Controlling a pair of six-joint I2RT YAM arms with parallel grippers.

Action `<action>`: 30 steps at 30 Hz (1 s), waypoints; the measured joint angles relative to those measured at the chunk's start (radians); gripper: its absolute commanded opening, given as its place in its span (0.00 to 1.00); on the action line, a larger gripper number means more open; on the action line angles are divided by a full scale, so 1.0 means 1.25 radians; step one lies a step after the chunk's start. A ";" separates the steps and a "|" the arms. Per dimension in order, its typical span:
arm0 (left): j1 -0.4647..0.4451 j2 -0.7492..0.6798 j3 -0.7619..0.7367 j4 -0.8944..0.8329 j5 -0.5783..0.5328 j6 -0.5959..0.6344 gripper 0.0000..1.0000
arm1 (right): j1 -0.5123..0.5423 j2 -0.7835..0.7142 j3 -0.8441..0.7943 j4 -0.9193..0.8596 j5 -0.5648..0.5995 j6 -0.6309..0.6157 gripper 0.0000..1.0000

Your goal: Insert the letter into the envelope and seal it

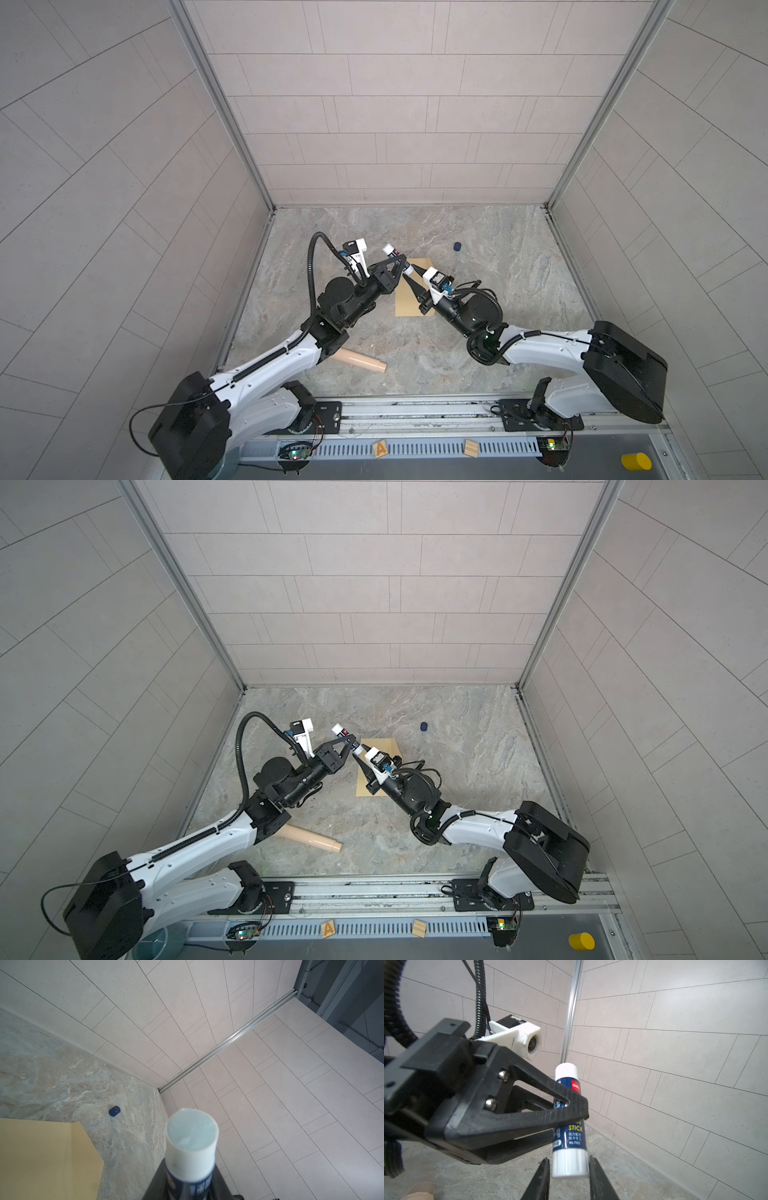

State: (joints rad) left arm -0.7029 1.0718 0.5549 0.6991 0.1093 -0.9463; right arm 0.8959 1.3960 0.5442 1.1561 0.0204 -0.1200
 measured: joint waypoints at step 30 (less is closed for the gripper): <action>0.013 -0.032 -0.027 0.155 0.133 0.229 0.00 | -0.190 -0.095 0.113 -0.241 -0.539 0.331 0.18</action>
State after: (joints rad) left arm -0.6872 1.0321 0.5213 0.8928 0.2752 -0.6598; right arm 0.6586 1.2770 0.6853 0.8543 -0.6529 0.2943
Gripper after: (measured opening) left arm 0.264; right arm 0.196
